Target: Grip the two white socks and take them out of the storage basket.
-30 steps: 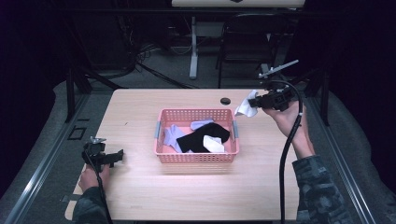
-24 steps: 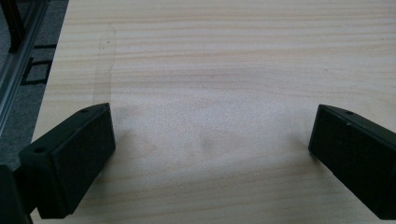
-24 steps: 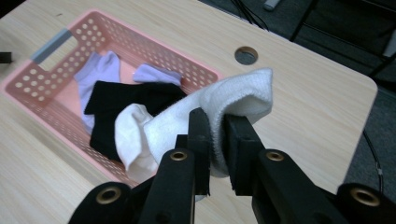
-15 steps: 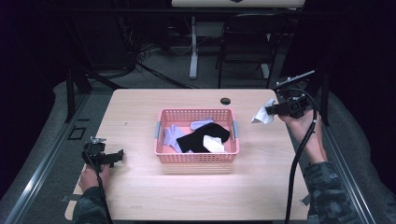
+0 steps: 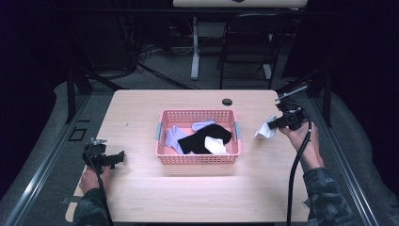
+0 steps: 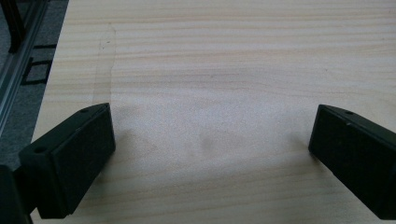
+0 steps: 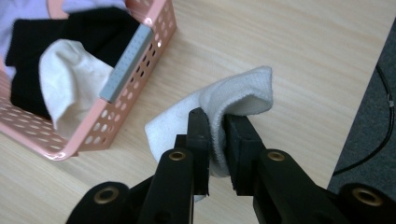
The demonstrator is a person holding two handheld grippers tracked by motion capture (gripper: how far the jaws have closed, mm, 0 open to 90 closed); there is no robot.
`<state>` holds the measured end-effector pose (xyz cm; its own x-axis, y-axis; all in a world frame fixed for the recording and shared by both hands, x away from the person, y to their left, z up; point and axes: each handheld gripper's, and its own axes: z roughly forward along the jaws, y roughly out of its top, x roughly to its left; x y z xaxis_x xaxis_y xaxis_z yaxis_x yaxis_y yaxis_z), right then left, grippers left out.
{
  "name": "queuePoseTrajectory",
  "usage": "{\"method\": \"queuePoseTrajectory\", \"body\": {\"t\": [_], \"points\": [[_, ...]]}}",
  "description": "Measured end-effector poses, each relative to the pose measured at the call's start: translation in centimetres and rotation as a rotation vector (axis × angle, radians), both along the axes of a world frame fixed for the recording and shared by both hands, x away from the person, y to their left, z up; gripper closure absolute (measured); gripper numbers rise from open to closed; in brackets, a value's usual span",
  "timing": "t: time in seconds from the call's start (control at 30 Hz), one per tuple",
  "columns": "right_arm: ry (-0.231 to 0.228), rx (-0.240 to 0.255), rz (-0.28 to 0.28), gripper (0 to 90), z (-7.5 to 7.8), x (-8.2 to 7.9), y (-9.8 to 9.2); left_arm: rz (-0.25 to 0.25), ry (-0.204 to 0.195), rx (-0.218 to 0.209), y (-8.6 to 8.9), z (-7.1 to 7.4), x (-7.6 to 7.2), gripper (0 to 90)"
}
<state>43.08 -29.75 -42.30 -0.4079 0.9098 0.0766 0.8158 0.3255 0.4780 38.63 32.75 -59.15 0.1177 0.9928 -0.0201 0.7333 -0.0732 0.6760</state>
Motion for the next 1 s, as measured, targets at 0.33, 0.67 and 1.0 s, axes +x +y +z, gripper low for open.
{"method": "queuePoseTrajectory", "body": {"t": [0.33,0.67,1.0], "points": [[0.101,-0.011,-0.023,65.2,-4.5,0.9,0.1,0.0,-0.001,0.0,0.0,0.0,0.0,0.2],[0.057,0.048,-0.052,18.3,-2.8,-0.3,-1.4,0.0,0.0,0.0,0.0,0.0,0.0,0.3],[-0.052,0.056,0.043,6.8,1.2,-1.7,0.8,0.0,0.0,0.0,0.0,0.0,0.0,0.3]]}}
